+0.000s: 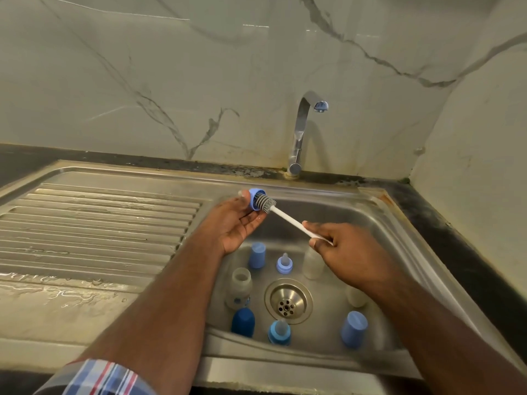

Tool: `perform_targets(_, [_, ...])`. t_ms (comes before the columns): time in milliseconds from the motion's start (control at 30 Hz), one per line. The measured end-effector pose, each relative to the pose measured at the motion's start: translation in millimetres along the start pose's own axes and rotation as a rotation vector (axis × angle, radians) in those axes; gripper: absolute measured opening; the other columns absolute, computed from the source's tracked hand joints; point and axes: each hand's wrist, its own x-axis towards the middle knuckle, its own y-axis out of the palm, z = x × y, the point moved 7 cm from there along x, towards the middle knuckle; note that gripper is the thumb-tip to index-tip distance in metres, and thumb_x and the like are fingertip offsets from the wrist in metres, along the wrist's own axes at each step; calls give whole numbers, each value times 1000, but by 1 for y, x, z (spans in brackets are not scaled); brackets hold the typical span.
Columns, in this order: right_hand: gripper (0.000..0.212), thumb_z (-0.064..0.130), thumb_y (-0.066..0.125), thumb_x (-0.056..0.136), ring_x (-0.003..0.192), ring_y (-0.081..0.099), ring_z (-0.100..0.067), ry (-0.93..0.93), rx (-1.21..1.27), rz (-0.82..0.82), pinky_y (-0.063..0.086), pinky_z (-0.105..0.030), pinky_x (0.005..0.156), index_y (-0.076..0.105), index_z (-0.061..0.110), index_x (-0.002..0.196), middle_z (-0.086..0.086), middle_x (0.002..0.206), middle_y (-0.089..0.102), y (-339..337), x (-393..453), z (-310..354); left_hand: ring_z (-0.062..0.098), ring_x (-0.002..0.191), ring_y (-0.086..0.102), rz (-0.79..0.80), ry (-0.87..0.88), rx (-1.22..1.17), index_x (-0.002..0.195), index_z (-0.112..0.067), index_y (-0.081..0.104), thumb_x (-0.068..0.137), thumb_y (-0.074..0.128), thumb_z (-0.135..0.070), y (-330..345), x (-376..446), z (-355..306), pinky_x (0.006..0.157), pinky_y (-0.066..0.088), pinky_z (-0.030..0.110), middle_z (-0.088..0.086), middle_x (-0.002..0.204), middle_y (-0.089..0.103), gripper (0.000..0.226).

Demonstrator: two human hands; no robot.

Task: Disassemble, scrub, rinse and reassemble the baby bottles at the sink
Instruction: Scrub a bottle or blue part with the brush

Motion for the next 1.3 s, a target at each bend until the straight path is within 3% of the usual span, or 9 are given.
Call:
perform_targets(133, [41, 33, 52, 102, 68, 58, -5, -6, -116, 35, 42, -18, 60, 51, 41, 142, 9, 101, 70, 10, 2, 8, 25, 81, 75, 57, 2, 32, 114, 0, 61, 102, 57, -18, 4, -4, -1, 73, 64, 35, 19, 97, 73, 22])
perform_targets(367, [34, 21, 56, 101, 44, 43, -10, 176, 645, 223, 33, -22, 38, 63, 37, 130, -1, 67, 59, 16, -11, -5, 25, 84, 74, 119, 45, -23, 112, 1, 62, 105, 51, -13, 8, -9, -9, 70, 63, 34, 19, 101, 71, 19])
perform_targets(567, [41, 34, 52, 101, 86, 67, -8, 18, -12, 52, 50, -20, 71, 51, 44, 141, 12, 116, 70, 12, -4, 4, 27, 87, 74, 118, 33, -19, 117, 3, 59, 105, 51, -12, 8, -10, -6, 77, 64, 36, 21, 102, 72, 21])
perform_targets(700, [35, 25, 54, 102, 48, 48, -9, 130, 537, 256, 40, -23, 42, 59, 43, 131, 4, 73, 63, 24, -14, 9, 28, 86, 75, 100, 74, -44, 114, 5, 59, 106, 46, -8, 6, -6, -8, 69, 63, 35, 22, 104, 70, 20])
perform_targets(833, [33, 18, 54, 102, 43, 41, -12, 216, 768, 274, 32, -21, 37, 65, 37, 127, -5, 69, 57, 20, -16, 2, 30, 93, 75, 109, 99, -106, 122, 6, 57, 106, 44, -5, 4, -5, -14, 73, 63, 37, 24, 110, 70, 23])
perform_targets(967, [35, 26, 55, 102, 46, 48, -8, 137, 478, 119, 38, -22, 44, 60, 43, 132, 7, 69, 61, 15, -12, 0, 34, 102, 73, 146, 44, -147, 124, 5, 57, 105, 45, -5, 6, -7, -12, 84, 63, 44, 27, 119, 69, 25])
perform_targets(1067, [41, 35, 51, 103, 80, 66, -6, 8, 127, 33, 45, -13, 63, 49, 44, 143, 14, 104, 72, 9, -10, 9, 35, 110, 70, 123, -3, -127, 131, 4, 55, 102, 52, -15, 7, -5, -7, 99, 55, 46, 25, 121, 69, 35])
perform_targets(1167, [45, 37, 44, 105, 97, 61, -12, -77, -78, -13, 50, -29, 86, 40, 43, 149, 6, 116, 66, 4, -11, 18, 32, 103, 72, 63, 12, -99, 125, 2, 59, 99, 61, -20, 5, -3, -5, 96, 56, 43, 24, 114, 71, 35])
perform_targets(1300, [47, 35, 38, 107, 93, 59, -17, -98, -220, -26, 49, -35, 84, 33, 38, 153, 0, 106, 61, 6, -7, 20, 29, 92, 75, 33, 23, -70, 120, 3, 60, 100, 58, -9, 0, -1, -4, 81, 62, 38, 21, 101, 75, 23])
